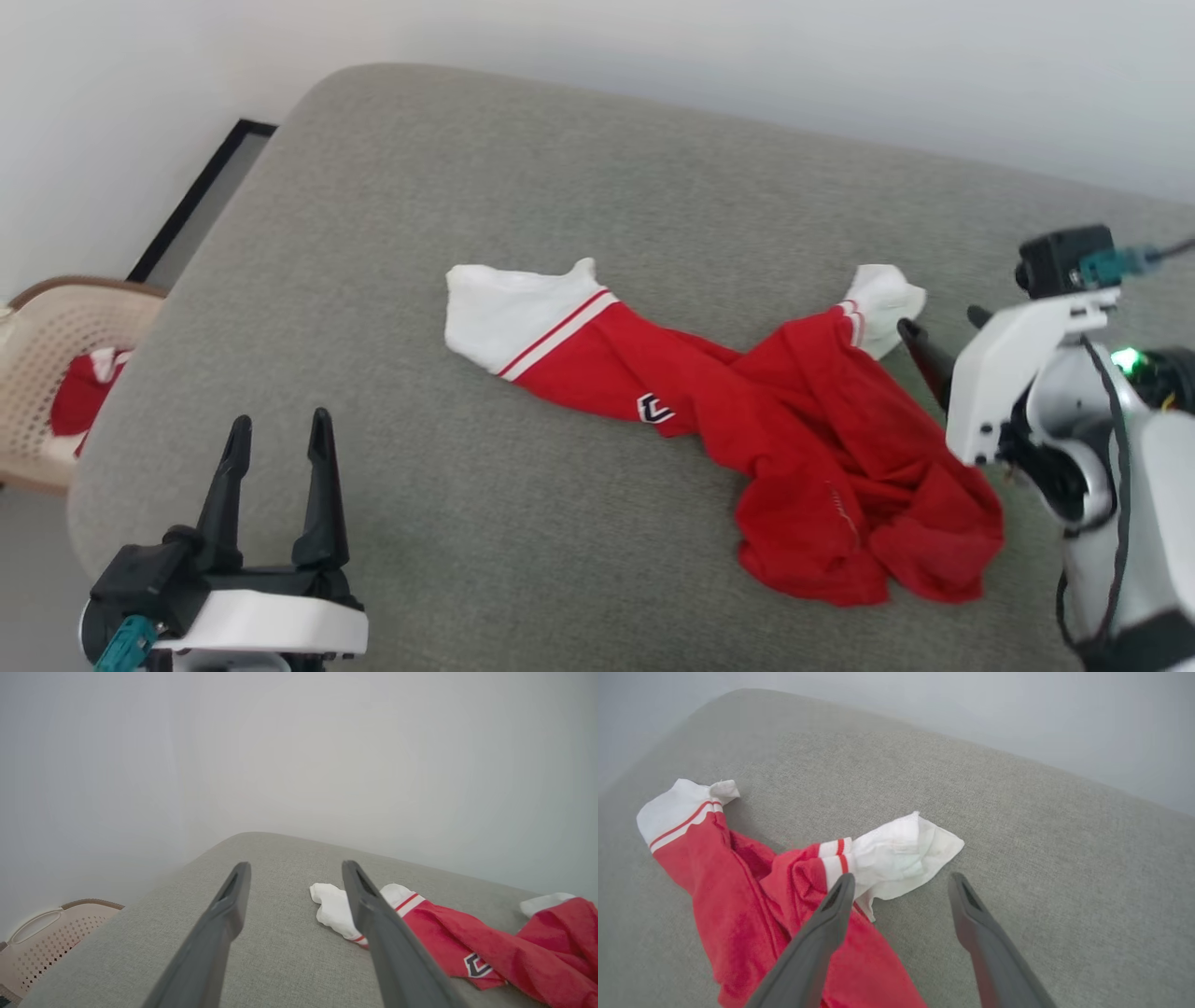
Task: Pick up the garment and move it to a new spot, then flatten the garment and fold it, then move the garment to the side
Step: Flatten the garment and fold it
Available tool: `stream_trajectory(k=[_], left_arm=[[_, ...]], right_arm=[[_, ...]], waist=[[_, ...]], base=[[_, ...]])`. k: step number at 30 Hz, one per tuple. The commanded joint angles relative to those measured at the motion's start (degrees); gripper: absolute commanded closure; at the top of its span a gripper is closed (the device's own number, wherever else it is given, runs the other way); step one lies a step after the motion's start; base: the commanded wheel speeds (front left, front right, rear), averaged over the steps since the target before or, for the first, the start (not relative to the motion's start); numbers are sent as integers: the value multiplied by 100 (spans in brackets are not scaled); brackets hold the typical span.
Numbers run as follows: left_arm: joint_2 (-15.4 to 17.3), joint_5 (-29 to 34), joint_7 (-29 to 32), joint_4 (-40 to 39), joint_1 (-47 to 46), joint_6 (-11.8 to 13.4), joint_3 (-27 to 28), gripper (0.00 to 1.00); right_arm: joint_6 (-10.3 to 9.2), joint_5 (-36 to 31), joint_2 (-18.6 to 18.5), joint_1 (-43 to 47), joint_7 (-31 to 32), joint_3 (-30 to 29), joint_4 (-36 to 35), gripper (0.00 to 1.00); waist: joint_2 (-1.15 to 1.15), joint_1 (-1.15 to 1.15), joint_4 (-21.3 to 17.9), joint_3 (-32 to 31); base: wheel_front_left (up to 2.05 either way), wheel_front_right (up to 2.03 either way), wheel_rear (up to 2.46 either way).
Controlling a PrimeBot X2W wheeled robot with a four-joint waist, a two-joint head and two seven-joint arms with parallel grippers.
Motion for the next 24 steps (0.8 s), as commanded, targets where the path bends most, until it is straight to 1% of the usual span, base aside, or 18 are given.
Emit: stream_trajectory(k=[1,2,8,16,19,23,24], left_arm=[[-15,16,-29,-24,-96,-21,-5,0],[-47,-10,-29,-32,-117,-30,-51,0],[-84,-109,-29,-3,-254,-40,-227,0],[-85,-412,-29,59,-476,-46,-607,0],[-86,-503,-29,64,-546,-47,-713,0],[-86,-564,-29,75,-560,-47,-774,0],[-86,-594,-29,87,-564,-47,-775,0]], right_arm=[[1,47,-64,-195,-46,58,194,0],[1,104,-162,-440,-85,151,558,0],[1,89,-382,-1244,-188,293,1709,0],[1,-118,-645,-2089,21,583,3216,0],[0,-188,-694,-2314,136,633,3765,0],[1,-185,-625,-2421,354,718,4463,0],[1,-219,-616,-2451,347,805,4551,70]], waist=[[0,0,99,54],[0,0,194,107],[0,0,496,320],[0,0,913,661],[0,0,1024,760],[0,0,1105,846],[0,0,1111,861]], base=[[0,0,0],[0,0,0],[0,0,0],[0,0,0],[0,0,0],[0,0,0],[0,0,0]])
